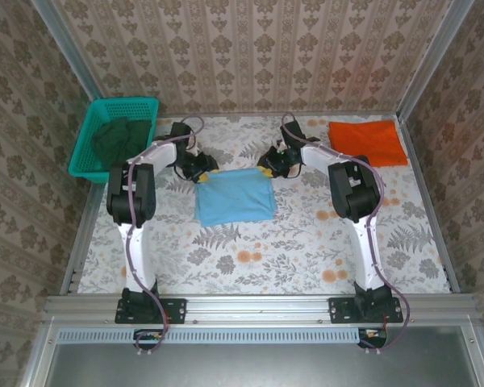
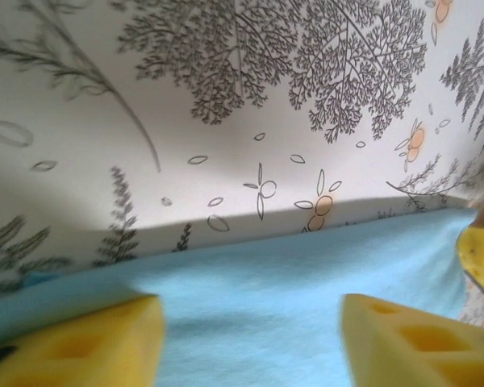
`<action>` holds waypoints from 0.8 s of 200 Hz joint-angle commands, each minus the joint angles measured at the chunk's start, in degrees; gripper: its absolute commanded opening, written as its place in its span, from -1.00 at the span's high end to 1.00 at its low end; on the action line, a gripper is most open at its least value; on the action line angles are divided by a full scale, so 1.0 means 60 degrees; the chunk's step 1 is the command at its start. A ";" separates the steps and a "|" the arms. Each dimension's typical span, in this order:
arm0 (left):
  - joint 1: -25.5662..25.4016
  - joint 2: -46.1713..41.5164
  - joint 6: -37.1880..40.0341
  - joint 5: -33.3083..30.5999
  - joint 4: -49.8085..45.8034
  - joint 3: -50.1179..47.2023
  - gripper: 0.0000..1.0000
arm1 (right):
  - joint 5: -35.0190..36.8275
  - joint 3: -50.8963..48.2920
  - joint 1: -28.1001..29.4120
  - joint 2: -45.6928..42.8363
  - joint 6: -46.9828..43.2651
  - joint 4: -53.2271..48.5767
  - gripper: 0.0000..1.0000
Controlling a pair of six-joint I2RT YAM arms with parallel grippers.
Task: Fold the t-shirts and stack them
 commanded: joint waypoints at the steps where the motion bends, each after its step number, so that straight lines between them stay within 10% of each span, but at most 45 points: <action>1: 0.0272 -0.0900 0.0145 -0.0526 -0.0662 0.0265 -0.53 | 0.0496 -0.0761 -0.0116 -0.1482 0.0032 0.0150 -0.03; 46: 0.0274 -0.2484 0.0481 -0.0567 -0.0734 -0.0350 -0.99 | 0.1324 -0.2285 0.0181 -0.3282 -0.1539 -0.0138 -0.58; 160: -0.0380 -0.7353 -0.0524 -0.3710 -0.0238 -0.5123 -1.00 | 0.4174 -0.0060 0.2115 -0.0909 -0.4350 -0.2808 -0.44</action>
